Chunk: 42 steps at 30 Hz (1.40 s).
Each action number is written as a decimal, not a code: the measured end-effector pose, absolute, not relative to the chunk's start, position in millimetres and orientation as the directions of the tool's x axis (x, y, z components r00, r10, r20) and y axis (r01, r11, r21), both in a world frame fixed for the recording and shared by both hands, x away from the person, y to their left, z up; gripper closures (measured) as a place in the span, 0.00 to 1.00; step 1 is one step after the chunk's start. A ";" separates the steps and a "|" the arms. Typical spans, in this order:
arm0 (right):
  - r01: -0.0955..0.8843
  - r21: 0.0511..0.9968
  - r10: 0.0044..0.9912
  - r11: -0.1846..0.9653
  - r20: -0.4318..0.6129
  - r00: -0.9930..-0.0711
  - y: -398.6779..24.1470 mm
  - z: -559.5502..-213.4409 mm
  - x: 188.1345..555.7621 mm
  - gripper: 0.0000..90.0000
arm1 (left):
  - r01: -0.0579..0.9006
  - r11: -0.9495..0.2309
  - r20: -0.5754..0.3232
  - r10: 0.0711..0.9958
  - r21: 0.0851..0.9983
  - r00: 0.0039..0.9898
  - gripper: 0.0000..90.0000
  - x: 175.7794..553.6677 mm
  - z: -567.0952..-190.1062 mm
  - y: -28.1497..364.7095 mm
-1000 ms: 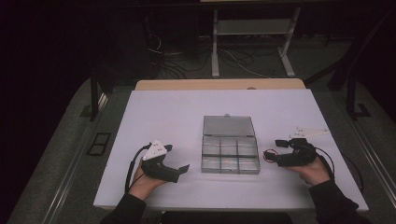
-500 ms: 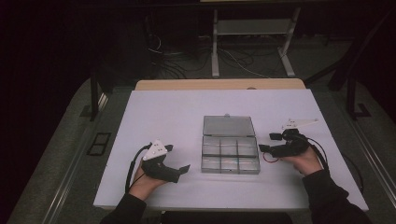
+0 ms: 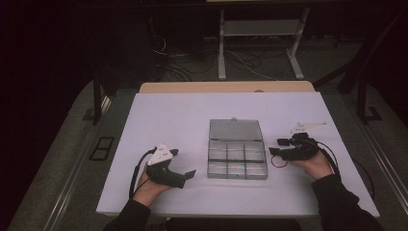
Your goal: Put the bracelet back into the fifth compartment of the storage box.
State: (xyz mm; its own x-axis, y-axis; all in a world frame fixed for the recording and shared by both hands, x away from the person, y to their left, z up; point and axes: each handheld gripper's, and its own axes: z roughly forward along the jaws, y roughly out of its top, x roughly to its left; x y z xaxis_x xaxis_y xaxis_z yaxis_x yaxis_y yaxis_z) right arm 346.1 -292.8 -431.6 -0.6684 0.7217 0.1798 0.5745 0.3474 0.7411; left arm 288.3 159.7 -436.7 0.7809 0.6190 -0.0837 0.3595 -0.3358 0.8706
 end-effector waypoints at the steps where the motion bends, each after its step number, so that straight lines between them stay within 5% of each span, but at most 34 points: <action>1: 0.573 0.739 0.717 0.354 0.179 -0.673 -293.5 -432.5 346.8 0.50 | 0.359 -0.337 -0.083 0.619 0.870 0.781 0.00 288.3 -436.7 159.7; 18: 0.585 0.702 0.710 0.406 0.161 -0.685 -299.0 -441.5 352.3 0.73 | 0.360 -0.343 -0.084 0.611 0.868 0.787 0.00 288.0 -437.2 158.0; 42: 0.611 0.663 0.733 0.433 0.136 -0.667 -310.6 -448.9 351.5 0.88 | 0.353 -0.353 -0.074 0.610 0.866 0.789 0.00 287.4 -436.7 157.4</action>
State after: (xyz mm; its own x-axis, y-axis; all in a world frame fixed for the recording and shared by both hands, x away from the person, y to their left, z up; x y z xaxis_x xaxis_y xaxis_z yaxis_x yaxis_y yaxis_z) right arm 351.5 -310.6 -448.9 -0.6668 0.7328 0.1356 0.6107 0.4331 0.6629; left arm 287.4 157.4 -436.7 0.7893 0.6095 -0.0737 0.3534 -0.3530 0.8663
